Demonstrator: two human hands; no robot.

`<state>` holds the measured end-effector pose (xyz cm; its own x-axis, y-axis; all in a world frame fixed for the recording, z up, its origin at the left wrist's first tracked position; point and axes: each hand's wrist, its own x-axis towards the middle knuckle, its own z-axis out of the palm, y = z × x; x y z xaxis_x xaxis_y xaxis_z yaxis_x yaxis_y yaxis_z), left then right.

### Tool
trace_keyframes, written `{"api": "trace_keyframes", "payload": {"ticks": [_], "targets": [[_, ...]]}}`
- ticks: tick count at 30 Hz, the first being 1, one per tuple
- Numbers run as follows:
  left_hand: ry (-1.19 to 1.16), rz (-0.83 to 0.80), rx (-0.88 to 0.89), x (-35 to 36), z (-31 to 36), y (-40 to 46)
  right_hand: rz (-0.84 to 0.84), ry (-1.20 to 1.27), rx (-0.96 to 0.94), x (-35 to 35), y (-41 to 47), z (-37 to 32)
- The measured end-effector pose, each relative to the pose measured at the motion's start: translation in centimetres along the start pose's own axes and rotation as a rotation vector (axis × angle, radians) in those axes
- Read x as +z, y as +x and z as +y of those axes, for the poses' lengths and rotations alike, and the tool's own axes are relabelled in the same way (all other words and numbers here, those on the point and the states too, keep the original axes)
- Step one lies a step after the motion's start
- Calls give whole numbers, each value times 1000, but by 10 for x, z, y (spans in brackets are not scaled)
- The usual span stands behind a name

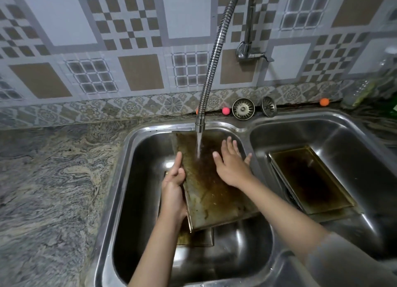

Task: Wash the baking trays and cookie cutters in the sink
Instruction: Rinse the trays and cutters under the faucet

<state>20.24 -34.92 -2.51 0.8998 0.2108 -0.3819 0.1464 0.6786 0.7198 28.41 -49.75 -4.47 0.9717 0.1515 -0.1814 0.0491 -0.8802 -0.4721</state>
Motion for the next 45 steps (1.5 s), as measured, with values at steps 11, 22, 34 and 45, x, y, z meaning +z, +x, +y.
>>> {"api": "trace_keyframes", "payload": {"ticks": [11,22,34,45], "targets": [[-23,56,40,-21,16,15,-47,14,-455,23,-29,-29],[22,-2,-13,5,2,10,23,-21,-305,16,-20,-55],[-105,76,53,-10,23,17,203,840,58,-1,-66,23],[452,-89,-142,1,2,-38,499,1324,150,-32,-114,-5]]}}
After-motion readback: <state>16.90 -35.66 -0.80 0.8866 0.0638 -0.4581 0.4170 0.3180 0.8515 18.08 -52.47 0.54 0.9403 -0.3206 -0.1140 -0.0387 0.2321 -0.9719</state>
